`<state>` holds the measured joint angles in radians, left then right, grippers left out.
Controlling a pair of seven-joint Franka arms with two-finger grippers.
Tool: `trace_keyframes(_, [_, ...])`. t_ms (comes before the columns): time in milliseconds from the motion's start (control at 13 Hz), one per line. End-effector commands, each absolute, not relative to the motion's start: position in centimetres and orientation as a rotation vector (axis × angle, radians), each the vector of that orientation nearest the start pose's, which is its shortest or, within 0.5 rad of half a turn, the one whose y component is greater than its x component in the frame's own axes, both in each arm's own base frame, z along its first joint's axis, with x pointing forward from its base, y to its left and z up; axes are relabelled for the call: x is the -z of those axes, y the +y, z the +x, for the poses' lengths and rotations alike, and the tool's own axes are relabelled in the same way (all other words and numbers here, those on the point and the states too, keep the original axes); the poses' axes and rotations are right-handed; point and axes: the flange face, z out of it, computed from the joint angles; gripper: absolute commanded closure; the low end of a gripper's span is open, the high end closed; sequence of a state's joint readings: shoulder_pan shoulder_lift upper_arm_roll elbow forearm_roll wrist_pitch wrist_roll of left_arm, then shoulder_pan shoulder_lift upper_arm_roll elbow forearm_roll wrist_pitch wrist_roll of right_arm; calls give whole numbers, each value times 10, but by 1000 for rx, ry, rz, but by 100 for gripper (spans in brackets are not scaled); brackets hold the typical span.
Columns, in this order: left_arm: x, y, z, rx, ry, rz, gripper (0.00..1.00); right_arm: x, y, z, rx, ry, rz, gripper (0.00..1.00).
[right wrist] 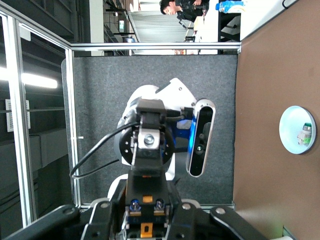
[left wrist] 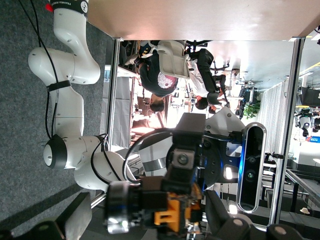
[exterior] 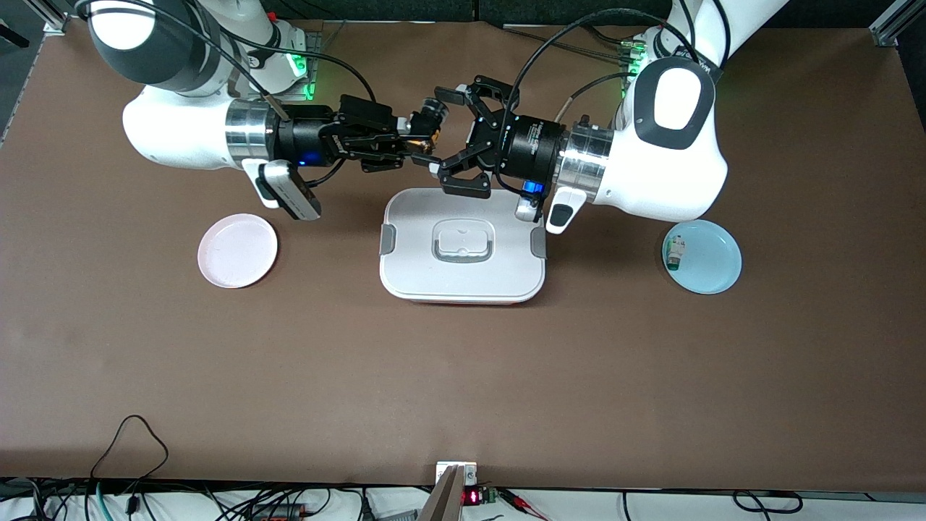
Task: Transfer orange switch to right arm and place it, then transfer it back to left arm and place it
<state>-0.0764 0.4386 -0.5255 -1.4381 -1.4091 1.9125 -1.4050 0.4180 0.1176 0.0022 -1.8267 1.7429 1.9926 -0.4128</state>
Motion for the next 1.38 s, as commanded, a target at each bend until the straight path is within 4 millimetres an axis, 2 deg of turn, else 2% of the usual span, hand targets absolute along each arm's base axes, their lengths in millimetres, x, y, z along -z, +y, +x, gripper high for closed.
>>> trace_keyframes(0, [-554, -390, 586, 1463, 1146, 1356, 0, -553, 293, 550, 64, 8, -1553, 72])
trace_keyframes(230, [-557, -385, 587, 1397, 1095, 1409, 0, -554, 276, 551, 41, -25, -1554, 72])
trace_keyframes(383, [-559, -382, 578, 1324, 985, 1560, 0, -555, 257, 552, 15, -64, -1568, 72])
trace_keyframes(613, [-576, -386, 546, 1132, 676, 1857, 0, -547, 230, 554, -21, -124, -1635, 72])
trace_keyframes(844, [-576, -386, 522, 1003, 432, 2092, 0, -536, 207, 555, -36, -194, -1783, 72])
trace_keyframes(997, [-578, -385, 503, 866, 220, 2268, 0, -524, 180, 555, -69, -264, -1905, 72])
trace_keyframes(1304, [-568, -368, 491, 670, -210, 2501, 0, -509, 139, 557, -93, -419, -2119, 73])
